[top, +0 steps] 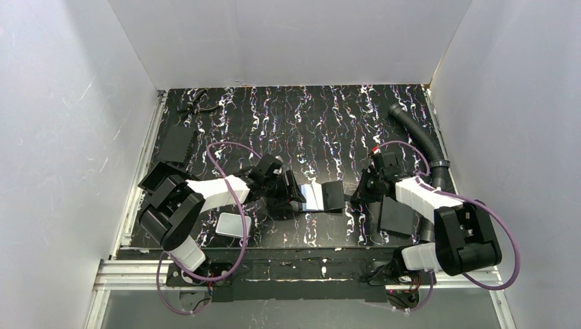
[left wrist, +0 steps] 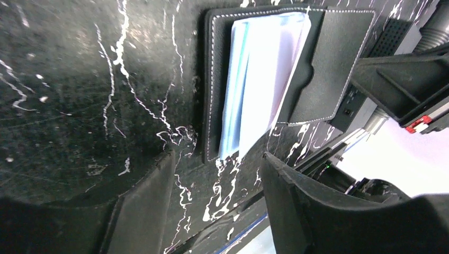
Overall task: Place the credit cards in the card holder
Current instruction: Open the card holder at the center of the board, then turn over the card slot in the card holder.
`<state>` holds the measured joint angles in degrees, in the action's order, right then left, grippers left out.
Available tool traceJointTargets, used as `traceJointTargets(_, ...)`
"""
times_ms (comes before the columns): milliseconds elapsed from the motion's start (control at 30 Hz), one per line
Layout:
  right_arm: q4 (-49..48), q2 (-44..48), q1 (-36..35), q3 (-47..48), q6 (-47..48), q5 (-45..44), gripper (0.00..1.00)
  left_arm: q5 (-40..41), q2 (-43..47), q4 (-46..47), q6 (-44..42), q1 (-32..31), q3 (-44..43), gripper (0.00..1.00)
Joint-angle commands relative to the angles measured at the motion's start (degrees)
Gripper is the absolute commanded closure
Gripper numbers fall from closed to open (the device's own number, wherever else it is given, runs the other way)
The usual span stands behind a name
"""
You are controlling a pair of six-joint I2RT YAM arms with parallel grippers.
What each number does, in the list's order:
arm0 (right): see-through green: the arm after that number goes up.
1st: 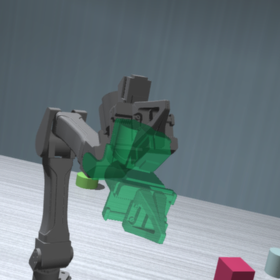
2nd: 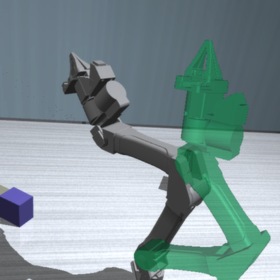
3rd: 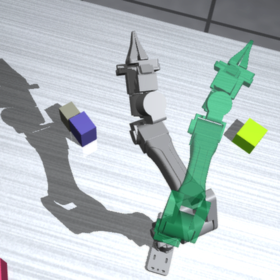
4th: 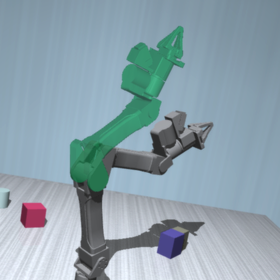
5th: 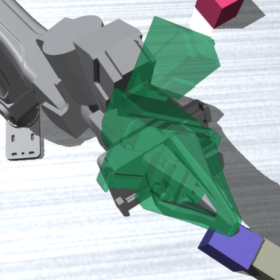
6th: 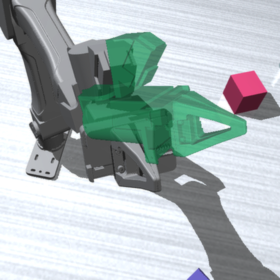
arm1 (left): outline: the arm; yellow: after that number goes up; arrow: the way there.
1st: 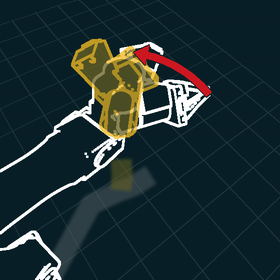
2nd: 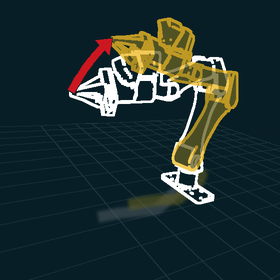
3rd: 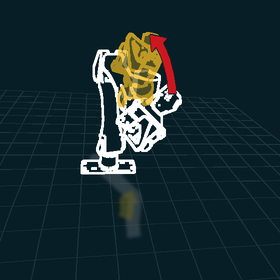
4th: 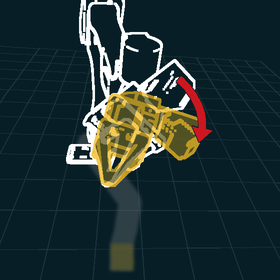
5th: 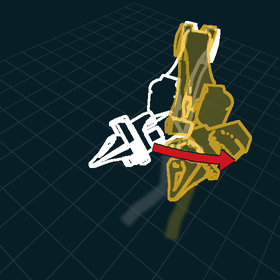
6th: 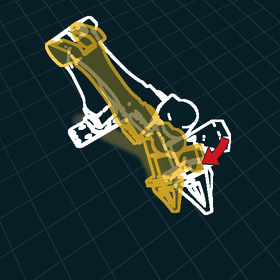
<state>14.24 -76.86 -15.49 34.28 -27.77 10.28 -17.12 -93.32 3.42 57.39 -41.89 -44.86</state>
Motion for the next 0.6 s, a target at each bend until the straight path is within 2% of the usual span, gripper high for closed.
traceJointTargets(0,0.4,-0.9,0.2,0.3,2.4,-4.7,0.99,2.8,1.9,-1.3,-1.2,1.1,-0.7,0.41)
traceJointTargets(200,-1.8,-2.0,0.2,-0.6,2.4,-3.2,0.99,-0.5,-4.0,-0.8,-1.4,1.9,-4.0,0.51)
traceJointTargets(333,-2.6,-2.1,0.2,-0.9,2.3,-2.1,0.99,-3.8,-6.7,1.1,-0.9,1.9,-5.3,0.62)
traceJointTargets(567,-3.3,-1.0,0.2,-1.6,2.3,-1.0,0.99,-8.8,-7.4,10.9,1.6,2.3,-4.4,0.77)
